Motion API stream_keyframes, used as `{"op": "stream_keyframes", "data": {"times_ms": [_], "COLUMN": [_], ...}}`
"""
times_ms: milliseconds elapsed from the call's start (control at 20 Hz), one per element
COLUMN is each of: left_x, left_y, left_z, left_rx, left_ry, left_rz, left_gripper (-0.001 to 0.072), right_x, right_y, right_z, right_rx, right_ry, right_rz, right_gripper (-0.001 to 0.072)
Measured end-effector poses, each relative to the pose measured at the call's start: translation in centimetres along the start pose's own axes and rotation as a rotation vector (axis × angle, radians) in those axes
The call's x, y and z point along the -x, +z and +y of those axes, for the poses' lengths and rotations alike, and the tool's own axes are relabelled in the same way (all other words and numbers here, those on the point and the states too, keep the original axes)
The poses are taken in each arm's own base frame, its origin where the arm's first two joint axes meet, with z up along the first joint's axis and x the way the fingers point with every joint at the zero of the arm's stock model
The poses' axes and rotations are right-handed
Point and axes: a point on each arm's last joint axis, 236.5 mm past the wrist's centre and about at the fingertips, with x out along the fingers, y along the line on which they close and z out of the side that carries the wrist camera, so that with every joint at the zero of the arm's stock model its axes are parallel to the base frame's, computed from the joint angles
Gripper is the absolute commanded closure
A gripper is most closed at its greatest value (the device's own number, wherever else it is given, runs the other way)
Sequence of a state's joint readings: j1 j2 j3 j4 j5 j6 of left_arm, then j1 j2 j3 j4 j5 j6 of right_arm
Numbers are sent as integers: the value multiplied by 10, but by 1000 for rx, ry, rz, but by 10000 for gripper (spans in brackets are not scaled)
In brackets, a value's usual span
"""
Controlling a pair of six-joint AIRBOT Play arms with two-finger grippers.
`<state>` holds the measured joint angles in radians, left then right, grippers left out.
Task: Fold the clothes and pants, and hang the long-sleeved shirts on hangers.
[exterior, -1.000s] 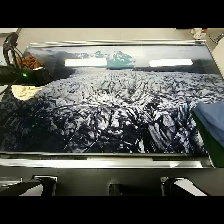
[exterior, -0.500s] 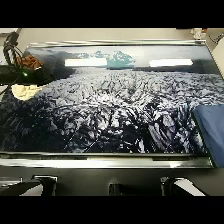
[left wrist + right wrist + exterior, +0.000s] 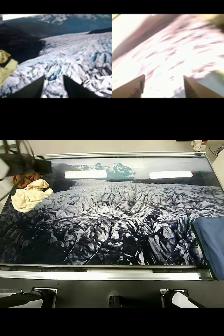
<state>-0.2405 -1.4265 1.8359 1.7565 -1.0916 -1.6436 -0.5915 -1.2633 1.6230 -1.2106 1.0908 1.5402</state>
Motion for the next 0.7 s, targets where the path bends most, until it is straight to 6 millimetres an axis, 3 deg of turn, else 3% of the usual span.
{"op": "stream_keyframes", "data": {"times_ms": [100, 150, 250, 350, 500, 700], "left_x": [-31, -42, -50, -51, -53, -60], "left_y": [-53, -89, -147, -175, -198, -214], "left_z": [-11, -23, -51, -67, -67, -54], "left_rx": [35, 40, 58, 99, 143, 142], "left_ry": [7, -17, -98, -143, -127, -70], "left_rz": [219, 362, 581, 668, 704, 725], "left_gripper": [52, 52, 52, 52, 52, 52], "right_x": [-39, -54, -66, -66, -71, -81], "right_y": [-63, -106, -187, -240, -268, -272], "right_z": [60, 86, 123, 143, 154, 154], "right_rx": [58, 92, 179, 252, 294, 305], "right_ry": [76, 104, 139, 145, 103, 53], "right_rz": [237, 387, 661, 818, 867, 839], "right_gripper": [76, 81, 82, 80, 80, 81]}}
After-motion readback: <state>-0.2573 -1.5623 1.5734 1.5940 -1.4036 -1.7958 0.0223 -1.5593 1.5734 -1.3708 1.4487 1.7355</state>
